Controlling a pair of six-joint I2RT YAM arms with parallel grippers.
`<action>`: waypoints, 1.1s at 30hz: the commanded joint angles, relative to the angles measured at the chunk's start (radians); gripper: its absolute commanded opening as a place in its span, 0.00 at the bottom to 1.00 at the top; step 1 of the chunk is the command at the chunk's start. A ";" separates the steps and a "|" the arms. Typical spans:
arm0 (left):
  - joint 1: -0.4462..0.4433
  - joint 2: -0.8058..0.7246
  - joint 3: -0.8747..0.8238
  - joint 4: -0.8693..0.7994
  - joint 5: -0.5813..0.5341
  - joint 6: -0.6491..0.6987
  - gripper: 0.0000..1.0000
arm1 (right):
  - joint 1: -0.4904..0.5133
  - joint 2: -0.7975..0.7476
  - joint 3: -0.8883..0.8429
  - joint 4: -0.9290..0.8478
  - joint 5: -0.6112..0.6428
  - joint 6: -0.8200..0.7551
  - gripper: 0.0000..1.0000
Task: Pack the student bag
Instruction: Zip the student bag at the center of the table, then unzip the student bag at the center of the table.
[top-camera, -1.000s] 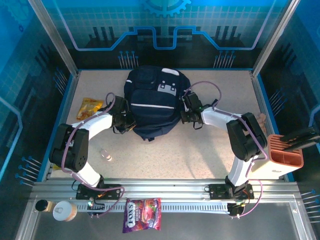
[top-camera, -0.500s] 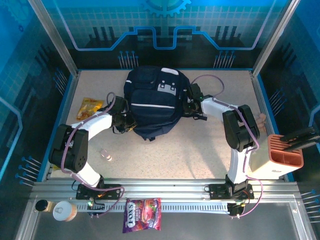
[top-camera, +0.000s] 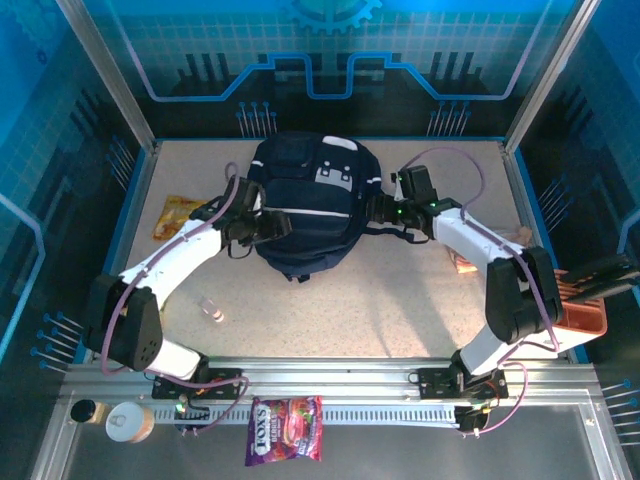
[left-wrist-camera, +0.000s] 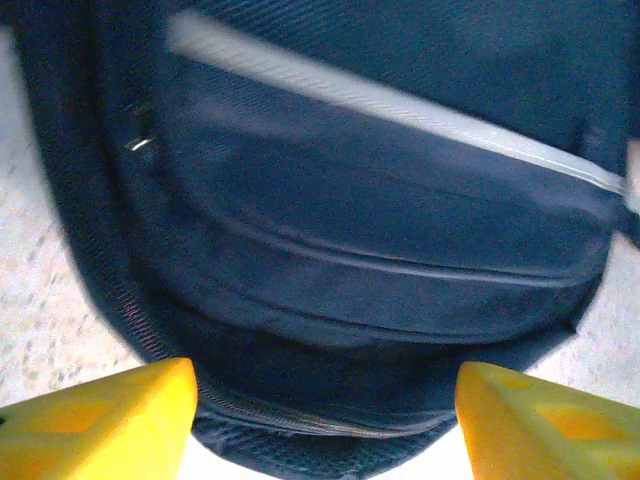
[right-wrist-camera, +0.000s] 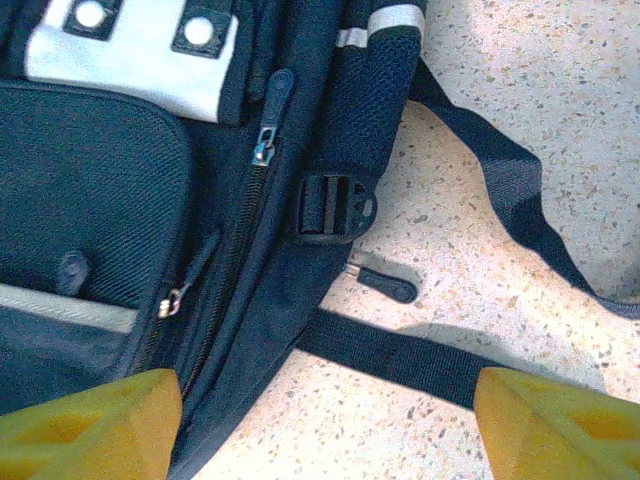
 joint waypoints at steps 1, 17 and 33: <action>-0.062 0.047 0.103 -0.037 -0.061 0.166 0.75 | -0.021 -0.047 -0.048 0.014 -0.043 0.028 0.79; -0.306 0.427 0.521 -0.233 -0.168 0.781 0.81 | -0.174 -0.197 -0.210 0.061 -0.106 0.155 0.87; -0.381 0.707 0.736 -0.228 -0.476 0.726 0.62 | -0.191 -0.214 -0.216 0.047 -0.110 0.183 0.86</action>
